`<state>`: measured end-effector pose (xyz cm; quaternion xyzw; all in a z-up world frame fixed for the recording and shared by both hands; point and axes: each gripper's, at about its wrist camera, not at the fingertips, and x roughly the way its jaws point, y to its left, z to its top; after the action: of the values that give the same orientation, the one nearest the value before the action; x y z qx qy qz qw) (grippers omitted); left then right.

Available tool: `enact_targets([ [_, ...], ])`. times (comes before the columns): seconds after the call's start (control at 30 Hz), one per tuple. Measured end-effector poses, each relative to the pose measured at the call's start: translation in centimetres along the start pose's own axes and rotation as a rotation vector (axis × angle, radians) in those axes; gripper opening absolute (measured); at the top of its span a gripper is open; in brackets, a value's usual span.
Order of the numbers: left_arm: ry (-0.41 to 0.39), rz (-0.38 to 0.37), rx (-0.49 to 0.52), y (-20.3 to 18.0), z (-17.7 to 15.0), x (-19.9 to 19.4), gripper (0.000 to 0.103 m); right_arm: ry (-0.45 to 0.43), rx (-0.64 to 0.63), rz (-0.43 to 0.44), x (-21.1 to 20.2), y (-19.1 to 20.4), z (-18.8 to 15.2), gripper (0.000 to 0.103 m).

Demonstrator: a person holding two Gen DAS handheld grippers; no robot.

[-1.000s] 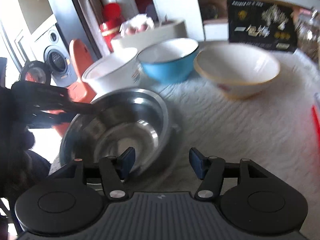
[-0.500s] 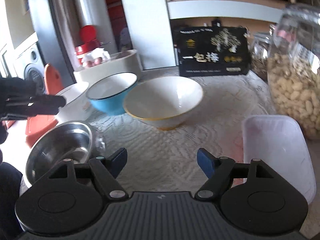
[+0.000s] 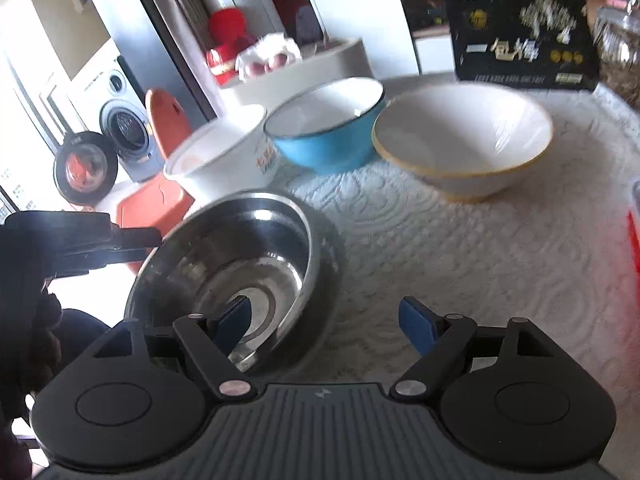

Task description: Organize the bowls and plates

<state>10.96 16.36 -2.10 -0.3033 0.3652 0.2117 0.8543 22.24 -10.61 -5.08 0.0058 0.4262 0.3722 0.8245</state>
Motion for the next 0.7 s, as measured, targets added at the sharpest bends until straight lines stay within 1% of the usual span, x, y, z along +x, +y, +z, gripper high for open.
enact_targets([
  [0.07, 0.007, -0.03, -0.008, 0.2, 0.2, 0.4, 0.038, 0.056, 0.019, 0.016, 1.5, 0.2, 0.2, 0.066],
  [0.13, 0.006, -0.041, -0.009, 0.2, 0.3, 0.6, 0.039, 0.117, 0.047, 0.052, 2.9, 0.2, 0.1, 0.06],
  [0.17, 0.005, -0.041, -0.008, 0.2, 0.2, 0.6, 0.039, 0.128, 0.06, 0.064, 3.3, 0.2, 0.0, 0.06],
  [0.2, 0.004, -0.046, -0.009, 0.3, 0.2, 0.7, 0.037, 0.114, 0.051, 0.054, 3.3, 0.5, 0.1, 0.06],
  [0.23, 0.003, -0.057, -0.014, 0.4, 0.3, 0.8, 0.036, 0.12, 0.038, 0.051, 3.5, 0.8, 0.2, 0.057],
  [0.33, 0.011, -0.085, -0.015, 0.7, 0.5, 1.1, 0.036, 0.125, 0.027, 0.048, 3.7, 1.0, 0.1, 0.056],
  [0.4, 0.008, -0.074, 0.018, 0.6, 0.4, 1.0, 0.04, 0.125, 0.007, 0.041, 3.8, 1.3, 0.0, 0.056],
  [0.47, -0.001, -0.062, 0.069, 0.2, 0.3, 0.9, 0.041, 0.126, -0.005, 0.033, 3.9, 1.3, 0.1, 0.056],
  [0.5, -0.005, -0.06, 0.084, 0.0, 0.3, 1.0, 0.041, 0.127, -0.014, 0.031, 3.8, 1.4, 0.1, 0.056],
  [0.57, -0.001, -0.063, 0.086, -0.1, 0.5, 1.2, 0.041, 0.129, -0.023, 0.041, 3.8, 1.4, 0.2, 0.056],
  [0.6, 0.003, -0.063, 0.086, -0.2, 0.5, 1.2, 0.039, 0.13, -0.024, 0.046, 3.8, 1.4, 0.3, 0.056],
  [0.7, 0.037, -0.062, 0.125, -0.7, 0.1, 1.2, 0.038, 0.131, -0.018, 0.042, 4.2, 1.1, 0.5, 0.056],
])
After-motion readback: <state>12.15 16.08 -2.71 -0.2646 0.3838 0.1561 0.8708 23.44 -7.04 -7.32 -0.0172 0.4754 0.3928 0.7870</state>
